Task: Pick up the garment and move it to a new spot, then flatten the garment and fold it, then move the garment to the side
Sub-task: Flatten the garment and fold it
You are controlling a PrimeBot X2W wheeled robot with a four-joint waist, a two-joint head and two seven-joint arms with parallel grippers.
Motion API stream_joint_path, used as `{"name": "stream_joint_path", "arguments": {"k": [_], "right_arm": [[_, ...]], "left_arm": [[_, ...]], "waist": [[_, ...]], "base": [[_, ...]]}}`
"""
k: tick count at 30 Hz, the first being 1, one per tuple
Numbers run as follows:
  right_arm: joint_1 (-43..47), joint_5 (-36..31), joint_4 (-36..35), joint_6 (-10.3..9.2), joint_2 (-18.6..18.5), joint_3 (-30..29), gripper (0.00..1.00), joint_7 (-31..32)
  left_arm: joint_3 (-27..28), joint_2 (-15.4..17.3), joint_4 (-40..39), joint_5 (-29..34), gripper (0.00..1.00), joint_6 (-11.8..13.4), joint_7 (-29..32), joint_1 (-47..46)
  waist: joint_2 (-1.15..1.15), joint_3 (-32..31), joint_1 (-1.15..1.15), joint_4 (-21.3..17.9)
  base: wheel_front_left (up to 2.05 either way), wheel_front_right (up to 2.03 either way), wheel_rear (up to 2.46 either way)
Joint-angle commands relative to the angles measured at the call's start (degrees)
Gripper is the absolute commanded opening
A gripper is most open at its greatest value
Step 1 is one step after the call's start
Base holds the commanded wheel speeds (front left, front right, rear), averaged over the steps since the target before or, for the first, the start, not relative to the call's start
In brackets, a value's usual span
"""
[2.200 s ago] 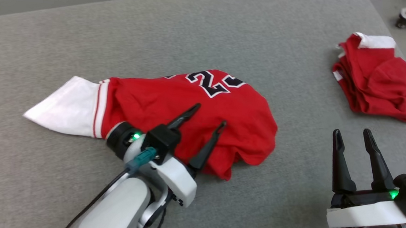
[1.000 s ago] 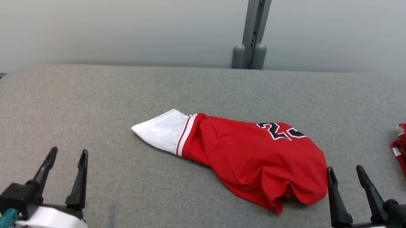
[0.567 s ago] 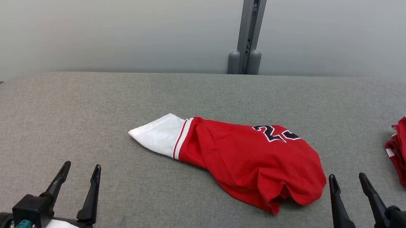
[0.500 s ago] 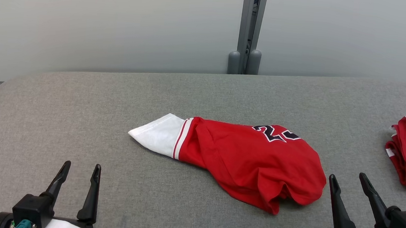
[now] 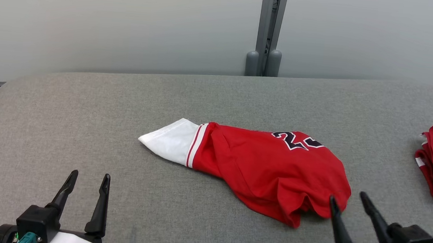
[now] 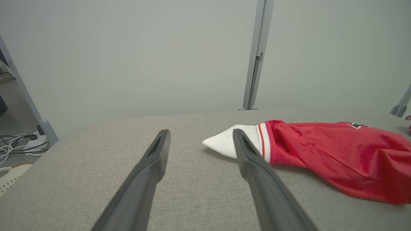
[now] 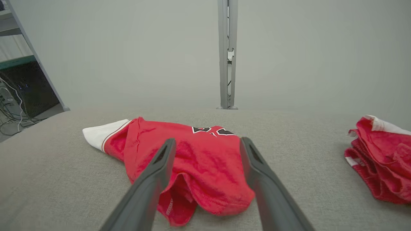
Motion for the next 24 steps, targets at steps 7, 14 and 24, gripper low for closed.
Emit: {"name": "stream_joint_path", "arguments": {"k": [7, 14, 24], "right_arm": [[1.5, 2.3, 5.0, 0.01, -0.6, 8.1, 1.00, 1.5], [-3.5, 3.0, 13.2, 0.01, -0.6, 10.8, 1.00, -1.5], [-11.1, 5.1, 22.8, 0.01, -0.2, 13.2, 0.00, -6.6]], "left_arm": [[-0.5, 0.2, -0.4, 0.7, 1.00, 0.0, -0.3, -2.8], [-1.3, -0.3, -0.2, 1.0, 1.00, -0.5, -0.8, -5.8], [-2.1, -1.2, 1.2, 1.1, 1.00, -1.3, -2.2, -9.2]], "waist": [[0.00, 2.2, 0.00, 1.2], [0.00, 5.2, 0.00, 2.7], [0.00, 8.6, 0.00, 4.6]], "base": [[0.00, 0.00, 0.00], [0.00, 0.00, 0.00], [0.00, 0.00, 0.00]]}}
